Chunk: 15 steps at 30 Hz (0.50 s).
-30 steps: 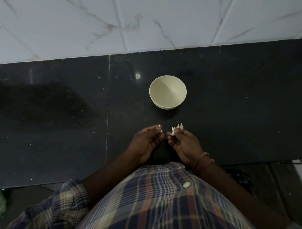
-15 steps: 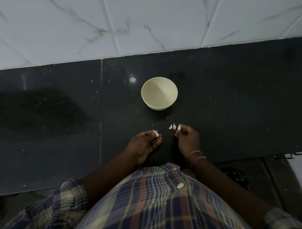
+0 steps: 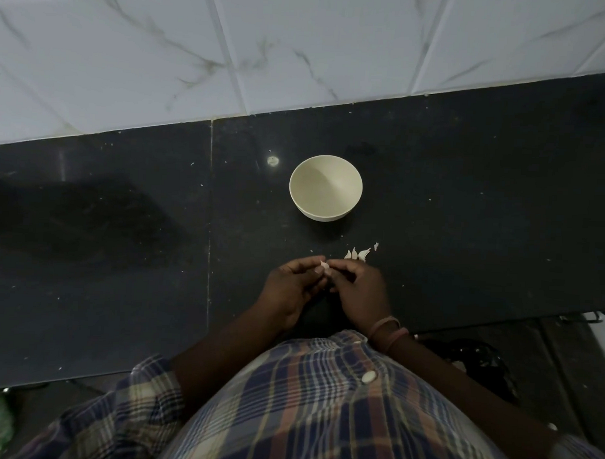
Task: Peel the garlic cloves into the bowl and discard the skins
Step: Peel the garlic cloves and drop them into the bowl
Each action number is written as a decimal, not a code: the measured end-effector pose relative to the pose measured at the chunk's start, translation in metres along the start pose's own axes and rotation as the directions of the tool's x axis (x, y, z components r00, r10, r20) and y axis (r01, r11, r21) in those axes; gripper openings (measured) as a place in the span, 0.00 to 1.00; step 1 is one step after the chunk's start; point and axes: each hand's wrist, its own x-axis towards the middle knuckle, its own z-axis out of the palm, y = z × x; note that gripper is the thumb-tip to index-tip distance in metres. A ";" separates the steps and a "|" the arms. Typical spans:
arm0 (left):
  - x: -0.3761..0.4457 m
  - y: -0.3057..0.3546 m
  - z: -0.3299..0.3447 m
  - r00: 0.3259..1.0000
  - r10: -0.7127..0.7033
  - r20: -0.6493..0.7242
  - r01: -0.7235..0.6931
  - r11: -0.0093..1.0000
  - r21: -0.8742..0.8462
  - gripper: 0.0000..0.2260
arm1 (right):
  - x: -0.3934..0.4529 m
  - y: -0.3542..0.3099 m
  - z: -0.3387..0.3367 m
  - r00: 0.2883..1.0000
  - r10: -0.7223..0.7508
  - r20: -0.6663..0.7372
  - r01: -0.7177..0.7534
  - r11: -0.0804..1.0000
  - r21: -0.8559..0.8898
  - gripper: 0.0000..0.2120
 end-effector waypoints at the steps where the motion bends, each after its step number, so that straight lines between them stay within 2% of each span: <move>1: -0.001 0.000 -0.001 1.000 0.016 -0.002 -0.016 1.000 0.001 0.08 | 0.000 -0.002 0.000 1.000 0.005 -0.003 -0.005 1.000 0.021 0.06; 4: -0.003 0.000 -0.001 0.998 0.066 0.007 -0.066 0.998 0.013 0.08 | 0.000 -0.005 0.000 1.000 0.013 -0.007 -0.012 0.997 0.082 0.05; 8: -0.006 0.004 -0.003 0.996 0.088 0.013 -0.089 0.993 0.075 0.06 | 0.004 -0.008 -0.004 0.998 0.020 0.065 -0.028 0.991 0.129 0.04; 11: -0.006 0.005 -0.005 0.996 0.083 0.009 -0.084 0.991 0.105 0.05 | 0.000 -0.008 -0.006 0.997 0.005 0.077 -0.015 0.991 0.130 0.04; 15: -0.007 0.002 -0.003 0.999 0.033 -0.005 -0.032 0.999 0.044 0.07 | -0.006 -0.006 -0.004 0.999 -0.027 0.039 0.024 0.997 0.079 0.04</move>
